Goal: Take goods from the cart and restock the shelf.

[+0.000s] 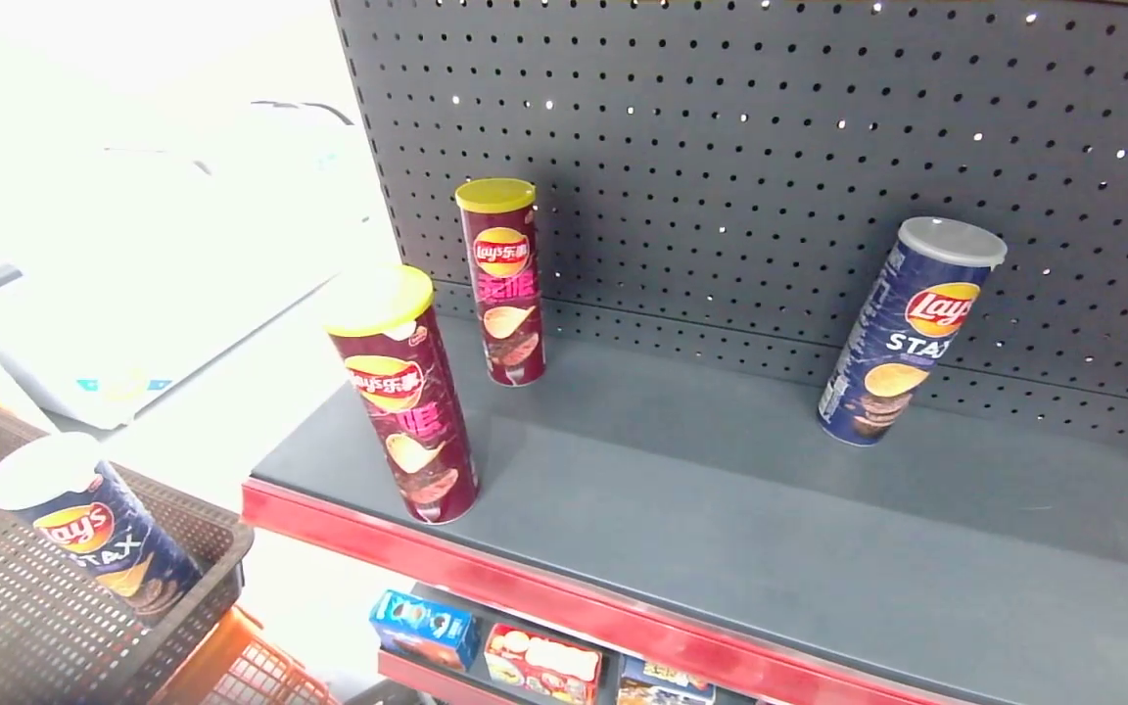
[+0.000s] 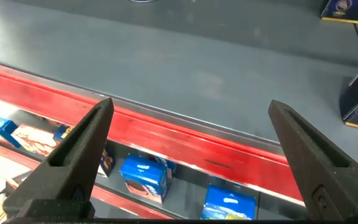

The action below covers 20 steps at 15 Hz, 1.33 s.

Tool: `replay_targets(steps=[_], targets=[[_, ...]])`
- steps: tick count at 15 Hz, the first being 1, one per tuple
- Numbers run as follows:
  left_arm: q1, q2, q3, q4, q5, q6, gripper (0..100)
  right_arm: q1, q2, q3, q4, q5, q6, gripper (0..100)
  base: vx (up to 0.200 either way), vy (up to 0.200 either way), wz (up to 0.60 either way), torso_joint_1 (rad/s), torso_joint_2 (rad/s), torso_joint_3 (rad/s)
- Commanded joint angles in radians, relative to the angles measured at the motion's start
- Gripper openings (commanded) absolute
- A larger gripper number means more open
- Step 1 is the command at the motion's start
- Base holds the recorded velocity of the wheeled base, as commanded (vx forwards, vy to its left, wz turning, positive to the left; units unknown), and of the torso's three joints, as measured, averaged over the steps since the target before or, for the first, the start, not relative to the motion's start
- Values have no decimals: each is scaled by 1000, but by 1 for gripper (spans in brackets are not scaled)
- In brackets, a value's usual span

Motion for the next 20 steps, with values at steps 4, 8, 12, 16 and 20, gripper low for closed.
replay_targets(steps=[4, 8, 12, 16, 20], targets=[[0, -1, 0, 0, 0, 0, 100, 0, 1, 0, -1, 1, 0, 100, 0, 0, 0, 0, 0, 0], [0, -1, 0, 0, 0, 3, 100, 0, 1, 0, -1, 1, 0, 100, 0, 0, 0, 0, 0, 0], [0, -1, 0, 0, -1, 6, 100, 0, 1, 0, -1, 1, 0, 100, 0, 0, 0, 0, 0, 0], [0, -1, 0, 0, -1, 4, 100, 0, 1, 0, -1, 1, 1, 100, 0, 0, 0, 0, 0, 0], [0, -1, 0, 1, -1, 4, 100, 0, 1, 0, -1, 1, 1, 100, 0, 0, 0, 0, 0, 0]])
